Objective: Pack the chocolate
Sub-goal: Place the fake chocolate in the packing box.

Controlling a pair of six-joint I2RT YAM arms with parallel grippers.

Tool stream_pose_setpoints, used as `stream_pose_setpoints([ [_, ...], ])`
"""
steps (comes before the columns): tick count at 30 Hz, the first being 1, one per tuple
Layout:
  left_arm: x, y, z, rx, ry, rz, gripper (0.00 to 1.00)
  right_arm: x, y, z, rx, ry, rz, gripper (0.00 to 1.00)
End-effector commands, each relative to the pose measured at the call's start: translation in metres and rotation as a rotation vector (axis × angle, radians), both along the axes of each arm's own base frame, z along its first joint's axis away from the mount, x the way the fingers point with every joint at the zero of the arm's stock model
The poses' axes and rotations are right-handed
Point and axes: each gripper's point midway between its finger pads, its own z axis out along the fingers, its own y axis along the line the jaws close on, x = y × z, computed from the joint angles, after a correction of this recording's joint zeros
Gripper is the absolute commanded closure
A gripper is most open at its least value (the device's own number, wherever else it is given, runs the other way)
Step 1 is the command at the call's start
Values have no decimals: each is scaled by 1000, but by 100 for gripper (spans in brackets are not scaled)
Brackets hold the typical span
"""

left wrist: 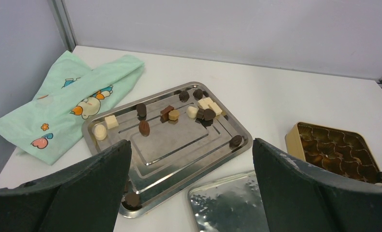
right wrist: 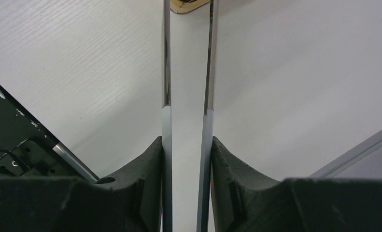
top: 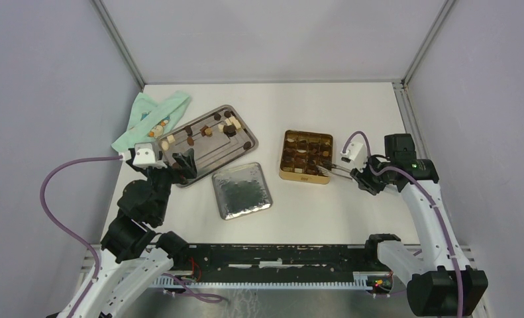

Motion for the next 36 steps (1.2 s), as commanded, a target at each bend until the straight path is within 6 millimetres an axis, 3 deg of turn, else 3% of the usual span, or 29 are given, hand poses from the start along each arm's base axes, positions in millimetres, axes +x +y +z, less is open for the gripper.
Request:
stream_pose_setpoints([
  [1,2,-1,4,19,-15,-7,0,7,-2,2,-8,-29,3,82],
  [11,2,-1,5,17,-18,-6,0,7,-7,-1,-1,-15,-21,67],
  [36,2,-2,5,17,-18,-11,0,6,1,4,39,-5,-1,51],
])
